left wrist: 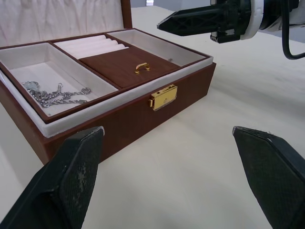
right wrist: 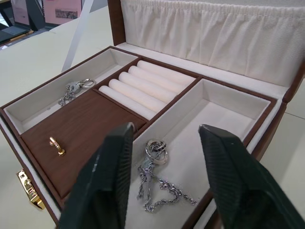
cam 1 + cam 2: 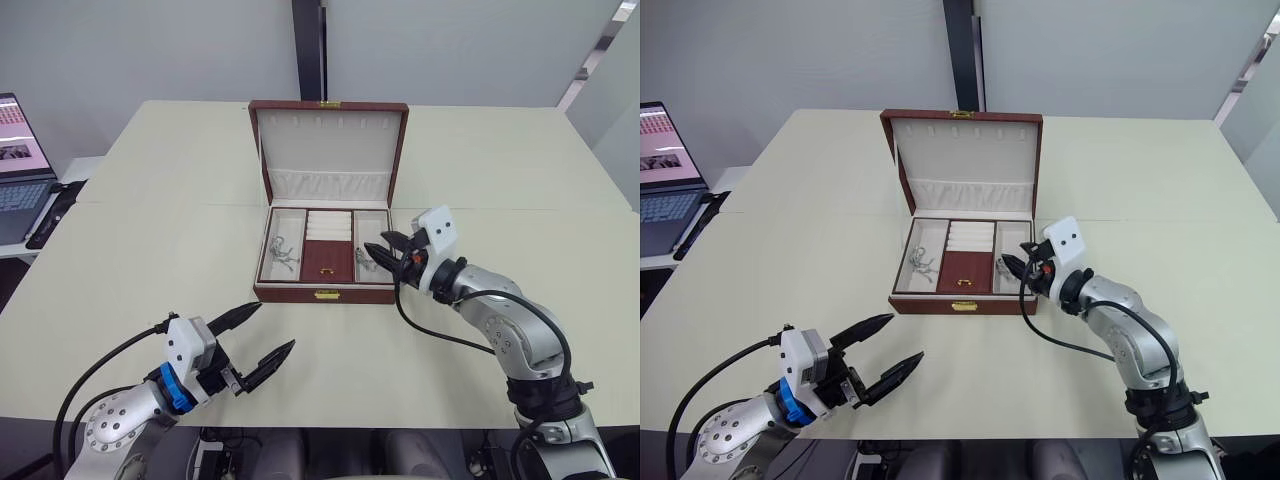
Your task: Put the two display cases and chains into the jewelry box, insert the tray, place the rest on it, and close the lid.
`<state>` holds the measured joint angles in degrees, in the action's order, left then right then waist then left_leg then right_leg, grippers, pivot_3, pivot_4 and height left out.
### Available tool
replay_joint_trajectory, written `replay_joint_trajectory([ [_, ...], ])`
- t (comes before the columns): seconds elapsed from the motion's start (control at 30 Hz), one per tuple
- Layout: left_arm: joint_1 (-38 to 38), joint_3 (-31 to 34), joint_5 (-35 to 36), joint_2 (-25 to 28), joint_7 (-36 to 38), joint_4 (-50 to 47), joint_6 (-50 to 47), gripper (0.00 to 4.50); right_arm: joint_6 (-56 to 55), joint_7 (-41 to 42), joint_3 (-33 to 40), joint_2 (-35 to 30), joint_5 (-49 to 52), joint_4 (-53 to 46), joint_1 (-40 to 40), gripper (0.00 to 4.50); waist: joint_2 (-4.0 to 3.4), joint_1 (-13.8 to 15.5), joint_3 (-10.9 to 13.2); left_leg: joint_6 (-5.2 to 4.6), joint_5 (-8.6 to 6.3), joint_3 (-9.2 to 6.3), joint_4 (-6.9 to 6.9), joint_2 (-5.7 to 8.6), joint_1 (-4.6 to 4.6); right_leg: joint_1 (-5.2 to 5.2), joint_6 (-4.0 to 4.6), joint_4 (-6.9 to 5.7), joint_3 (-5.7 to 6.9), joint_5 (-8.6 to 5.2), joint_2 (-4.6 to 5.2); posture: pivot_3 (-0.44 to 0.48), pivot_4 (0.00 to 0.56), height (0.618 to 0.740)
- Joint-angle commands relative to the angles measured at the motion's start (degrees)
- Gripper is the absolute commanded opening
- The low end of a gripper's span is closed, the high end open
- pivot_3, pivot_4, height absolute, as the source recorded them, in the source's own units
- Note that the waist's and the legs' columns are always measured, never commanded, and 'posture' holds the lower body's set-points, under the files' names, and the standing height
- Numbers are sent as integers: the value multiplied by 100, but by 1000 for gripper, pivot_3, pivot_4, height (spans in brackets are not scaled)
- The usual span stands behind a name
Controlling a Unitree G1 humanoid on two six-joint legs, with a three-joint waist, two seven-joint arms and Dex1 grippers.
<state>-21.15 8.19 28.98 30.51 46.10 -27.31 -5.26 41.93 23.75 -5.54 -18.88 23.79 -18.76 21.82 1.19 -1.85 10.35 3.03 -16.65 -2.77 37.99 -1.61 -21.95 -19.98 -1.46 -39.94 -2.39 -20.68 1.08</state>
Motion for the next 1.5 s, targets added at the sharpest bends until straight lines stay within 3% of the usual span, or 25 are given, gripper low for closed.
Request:
replay_joint_trajectory([
  [0.03,105,92,128,91,-119,-359,-205,4500,-84,81,194,-3,100,-180,25,3477,0,0,0,0,0,0,0,0,0,0,0,0,0,0,0,0,150,740],
  [0.13,185,156,202,191,-185,-403,-489,4500,-185,295,400,-154,211,-134,-27,4467,0,0,0,0,0,1,0,2,0,1,0,0,-1,0,0,0,150,740],
  [0.37,347,785,629,792,25,-1,-1261,4500,-735,1897,1119,-1397,556,407,-348,4467,1,17,3,0,0,-3,1,1,-2,2,0,3,4,0,0,0,150,740],
  [0.57,601,1752,668,1328,269,1093,-1416,4500,-1334,3505,1673,-2613,651,1508,-747,4467,-8,8,14,-1,-1,4,0,2,1,2,0,4,0,0,0,0,150,740],
  [0.77,706,2423,477,1903,662,2192,-1364,4500,-2019,4155,1827,-3282,225,2924,-725,4467,-8,-14,18,-1,-1,10,0,-1,4,1,0,3,-5,0,-1,0,150,740],
  [1.1,1099,2849,183,2541,1162,3294,-1168,4500,-2533,4513,1825,-3615,-99,3781,-741,4467,-14,-7,21,-1,-1,12,0,-2,4,0,0,2,-5,0,1,0,150,740],
  [1.37,1266,2763,96,2450,1085,3170,-1305,4500,-2535,4466,1835,-3501,-160,3751,-676,4467,-15,-7,21,-1,0,13,0,-3,1,-3,0,1,-6,0,2,0,150,740],
  [1.5,1437,2607,14,2200,681,2976,-1317,4500,-2454,4201,1797,-3272,-150,3603,-553,4467,-15,-8,21,-1,0,14,0,-3,2,-2,0,1,-7,0,3,0,150,740],
])
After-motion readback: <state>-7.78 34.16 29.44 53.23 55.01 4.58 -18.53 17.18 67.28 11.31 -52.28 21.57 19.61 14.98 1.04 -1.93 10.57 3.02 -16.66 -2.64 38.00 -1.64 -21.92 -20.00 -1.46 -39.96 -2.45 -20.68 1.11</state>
